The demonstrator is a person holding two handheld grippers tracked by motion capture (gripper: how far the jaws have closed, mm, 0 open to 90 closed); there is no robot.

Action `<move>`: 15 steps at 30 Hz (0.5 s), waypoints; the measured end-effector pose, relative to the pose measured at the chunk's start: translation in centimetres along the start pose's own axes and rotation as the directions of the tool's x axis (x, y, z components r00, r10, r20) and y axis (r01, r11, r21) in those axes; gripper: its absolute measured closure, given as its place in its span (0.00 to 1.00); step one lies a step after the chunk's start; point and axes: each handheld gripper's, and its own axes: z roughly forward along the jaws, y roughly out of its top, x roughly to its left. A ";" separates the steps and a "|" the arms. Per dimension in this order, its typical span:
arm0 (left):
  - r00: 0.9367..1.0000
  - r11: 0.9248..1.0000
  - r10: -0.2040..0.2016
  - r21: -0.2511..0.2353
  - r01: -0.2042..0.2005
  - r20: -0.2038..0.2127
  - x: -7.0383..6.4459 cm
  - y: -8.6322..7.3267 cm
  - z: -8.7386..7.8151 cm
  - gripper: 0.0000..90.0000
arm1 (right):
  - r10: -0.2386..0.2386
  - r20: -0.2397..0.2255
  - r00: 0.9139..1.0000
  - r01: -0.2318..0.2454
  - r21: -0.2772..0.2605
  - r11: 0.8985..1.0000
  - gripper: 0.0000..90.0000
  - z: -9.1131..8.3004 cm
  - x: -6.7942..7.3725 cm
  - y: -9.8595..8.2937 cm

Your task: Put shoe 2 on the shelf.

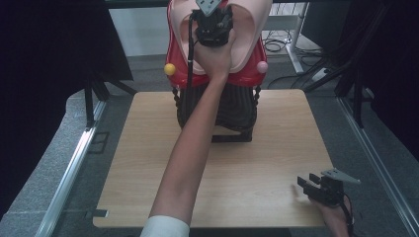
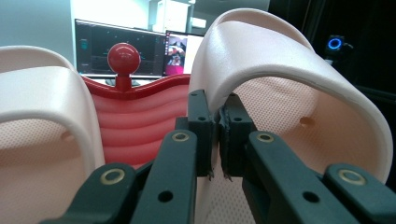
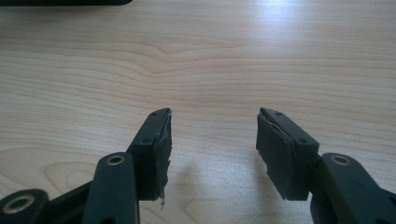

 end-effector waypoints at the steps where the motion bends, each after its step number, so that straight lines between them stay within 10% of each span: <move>1: 1.000 1.000 0.004 0.003 -0.004 -0.007 -0.1 0.0 0.3 0.94 | 0.001 0.000 1.000 -0.001 0.002 1.000 0.51 0.0 -0.1 0.0; 15: 0.996 0.999 0.024 0.040 -0.021 -0.086 -0.4 -0.9 2.4 0.93 | -0.003 -0.006 1.000 0.003 0.006 1.000 0.51 0.2 0.2 -0.1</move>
